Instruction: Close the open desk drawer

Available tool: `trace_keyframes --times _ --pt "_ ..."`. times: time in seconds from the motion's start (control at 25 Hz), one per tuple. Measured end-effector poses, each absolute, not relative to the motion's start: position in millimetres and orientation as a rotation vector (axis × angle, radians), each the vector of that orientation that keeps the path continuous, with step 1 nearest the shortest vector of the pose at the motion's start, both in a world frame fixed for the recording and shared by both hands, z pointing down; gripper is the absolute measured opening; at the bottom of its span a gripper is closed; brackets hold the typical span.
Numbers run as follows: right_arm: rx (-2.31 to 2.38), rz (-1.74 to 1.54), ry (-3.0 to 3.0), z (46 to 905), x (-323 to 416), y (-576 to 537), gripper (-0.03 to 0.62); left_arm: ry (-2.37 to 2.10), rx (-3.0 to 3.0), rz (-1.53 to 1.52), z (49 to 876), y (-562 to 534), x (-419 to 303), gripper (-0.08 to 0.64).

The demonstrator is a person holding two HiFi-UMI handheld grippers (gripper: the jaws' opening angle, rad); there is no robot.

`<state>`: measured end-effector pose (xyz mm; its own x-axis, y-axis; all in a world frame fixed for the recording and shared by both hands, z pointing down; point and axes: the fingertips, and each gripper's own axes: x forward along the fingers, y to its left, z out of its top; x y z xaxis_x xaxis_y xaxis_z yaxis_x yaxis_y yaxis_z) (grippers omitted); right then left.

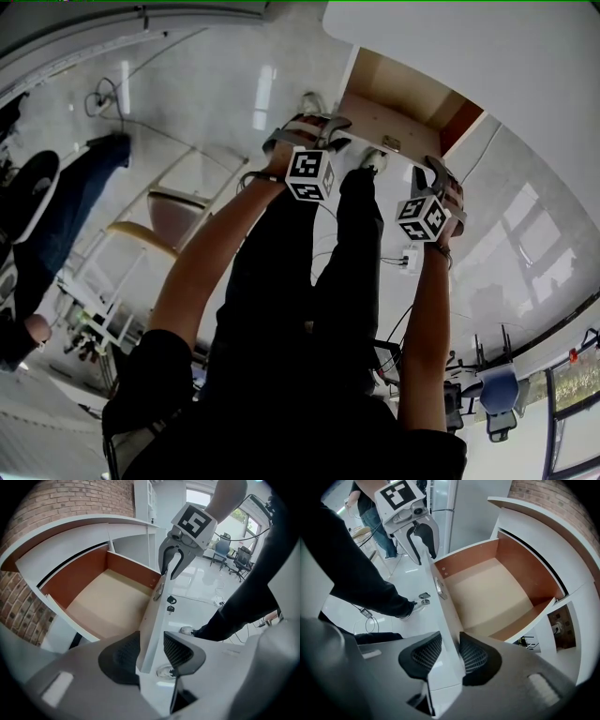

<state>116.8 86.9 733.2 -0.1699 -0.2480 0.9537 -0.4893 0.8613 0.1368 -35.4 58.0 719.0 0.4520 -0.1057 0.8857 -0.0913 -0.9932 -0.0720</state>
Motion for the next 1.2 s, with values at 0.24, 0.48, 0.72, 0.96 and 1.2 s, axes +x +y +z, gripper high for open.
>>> trace_keyframes --times 0.24,0.48,0.72,0.96,1.2 --pt "0.538 0.211 -1.754 733.2 117.3 86.4 0.109 0.184 -2.659 -1.615 721.3 57.0 -36.6 0.114" --pt "0.504 0.175 -1.747 729.8 117.4 84.7 0.096 0.187 -2.62 -1.618 718.0 55.3 -36.3 0.106" --pt "0.487 0.134 -1.766 714.8 114.4 80.3 0.088 0.245 -2.641 -1.596 700.1 49.1 -38.2 0.106" --pt "0.445 0.104 -1.788 704.9 123.1 79.5 0.08 0.223 -2.627 -1.614 688.8 47.7 -28.4 0.104" --pt "0.409 0.107 -1.803 694.5 122.1 73.7 0.075 0.162 -2.572 -1.67 680.9 42.0 -27.4 0.097"
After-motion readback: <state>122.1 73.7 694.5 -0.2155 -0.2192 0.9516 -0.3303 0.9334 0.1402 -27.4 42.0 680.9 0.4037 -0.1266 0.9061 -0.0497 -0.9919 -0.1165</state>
